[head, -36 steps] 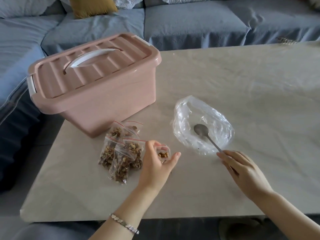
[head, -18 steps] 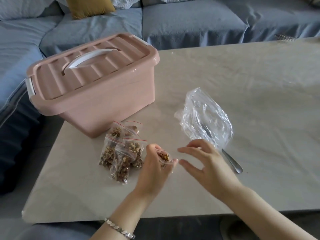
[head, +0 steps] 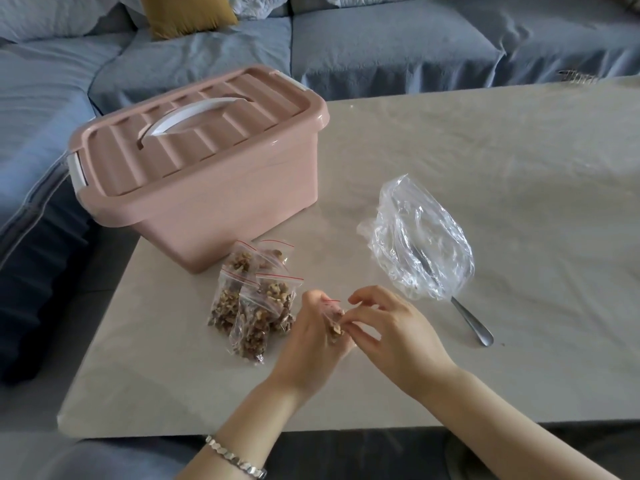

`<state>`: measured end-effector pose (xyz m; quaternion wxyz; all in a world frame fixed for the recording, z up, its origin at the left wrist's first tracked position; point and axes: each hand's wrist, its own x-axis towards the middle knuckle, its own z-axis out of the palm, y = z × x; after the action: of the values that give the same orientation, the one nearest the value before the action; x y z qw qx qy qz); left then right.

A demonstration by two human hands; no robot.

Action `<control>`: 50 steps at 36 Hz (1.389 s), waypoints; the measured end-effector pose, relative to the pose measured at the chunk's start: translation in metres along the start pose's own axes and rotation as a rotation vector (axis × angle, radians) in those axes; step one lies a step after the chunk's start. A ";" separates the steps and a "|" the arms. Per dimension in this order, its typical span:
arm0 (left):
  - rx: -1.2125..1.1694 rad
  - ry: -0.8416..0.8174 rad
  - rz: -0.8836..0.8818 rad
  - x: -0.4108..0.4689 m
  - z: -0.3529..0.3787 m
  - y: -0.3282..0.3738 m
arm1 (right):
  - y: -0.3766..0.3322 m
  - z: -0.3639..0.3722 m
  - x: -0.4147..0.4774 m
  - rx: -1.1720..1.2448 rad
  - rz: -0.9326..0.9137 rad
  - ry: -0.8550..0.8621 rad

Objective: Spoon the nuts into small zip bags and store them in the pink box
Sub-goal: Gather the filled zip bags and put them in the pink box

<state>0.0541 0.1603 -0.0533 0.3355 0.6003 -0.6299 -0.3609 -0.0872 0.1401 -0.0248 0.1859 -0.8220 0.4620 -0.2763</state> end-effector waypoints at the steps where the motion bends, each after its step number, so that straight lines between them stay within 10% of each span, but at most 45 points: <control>1: -0.065 0.002 -0.030 0.001 -0.001 0.000 | 0.001 -0.002 0.001 0.025 0.024 0.002; 10: -0.242 -0.047 -0.168 -0.001 0.002 0.005 | 0.018 -0.028 0.005 0.267 0.294 -0.123; 19: -0.620 0.002 -0.232 0.008 0.008 0.013 | 0.025 -0.041 0.005 0.238 0.185 -0.163; 31: -0.504 0.118 -0.196 0.008 0.019 0.027 | 0.024 -0.025 -0.009 0.675 0.549 0.014; 50: -0.462 0.086 -0.294 0.008 0.012 0.022 | 0.029 -0.016 -0.014 0.581 0.616 -0.002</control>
<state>0.0323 0.1538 -0.0406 0.4340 0.6077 -0.4224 -0.5138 -0.1217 0.1367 -0.0327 0.4843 -0.5592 0.5889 -0.3256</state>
